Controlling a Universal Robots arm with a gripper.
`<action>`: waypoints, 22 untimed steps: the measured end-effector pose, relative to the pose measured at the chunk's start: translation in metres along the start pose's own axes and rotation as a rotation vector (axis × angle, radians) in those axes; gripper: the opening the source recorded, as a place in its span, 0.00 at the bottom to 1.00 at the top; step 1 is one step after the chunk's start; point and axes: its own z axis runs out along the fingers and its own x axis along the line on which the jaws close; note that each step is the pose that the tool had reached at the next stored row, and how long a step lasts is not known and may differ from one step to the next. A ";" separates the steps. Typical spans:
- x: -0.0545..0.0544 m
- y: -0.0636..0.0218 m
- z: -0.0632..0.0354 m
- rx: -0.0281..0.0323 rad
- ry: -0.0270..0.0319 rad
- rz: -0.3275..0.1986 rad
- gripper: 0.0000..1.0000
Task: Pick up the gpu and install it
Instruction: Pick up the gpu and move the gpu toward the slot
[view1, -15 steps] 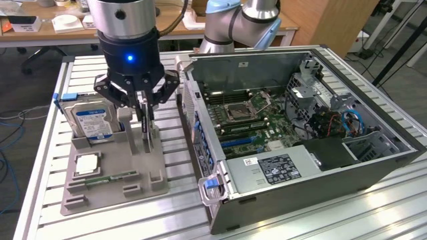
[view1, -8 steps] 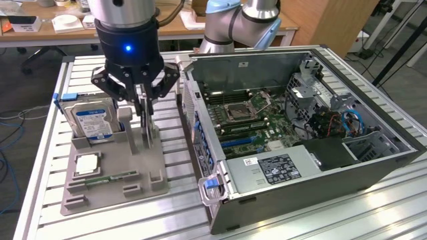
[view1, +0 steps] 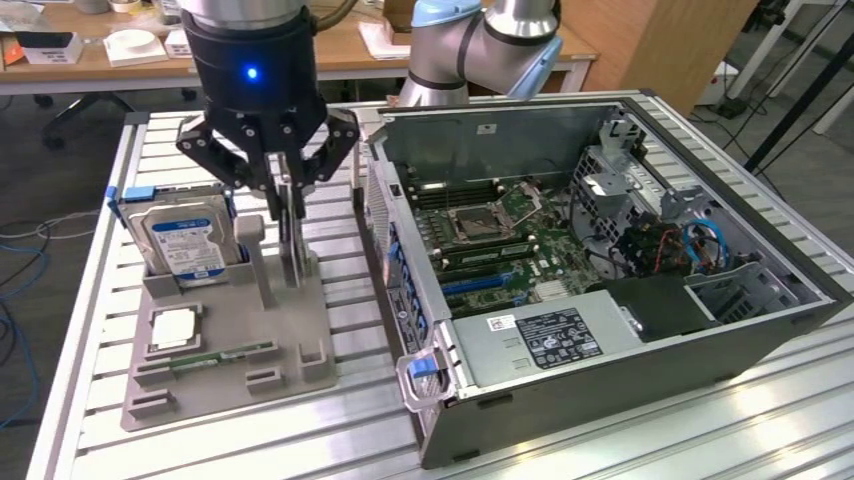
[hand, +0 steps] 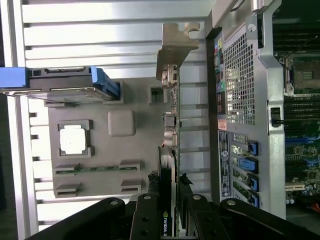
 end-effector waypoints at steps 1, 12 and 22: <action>0.000 0.0001 -0.0023 0.0000 0.0000 0.000 0.26; -0.001 0.0012 -0.0270 0.0001 0.0001 0.000 0.26; -0.001 0.0021 -0.0481 0.0000 0.0000 0.000 0.26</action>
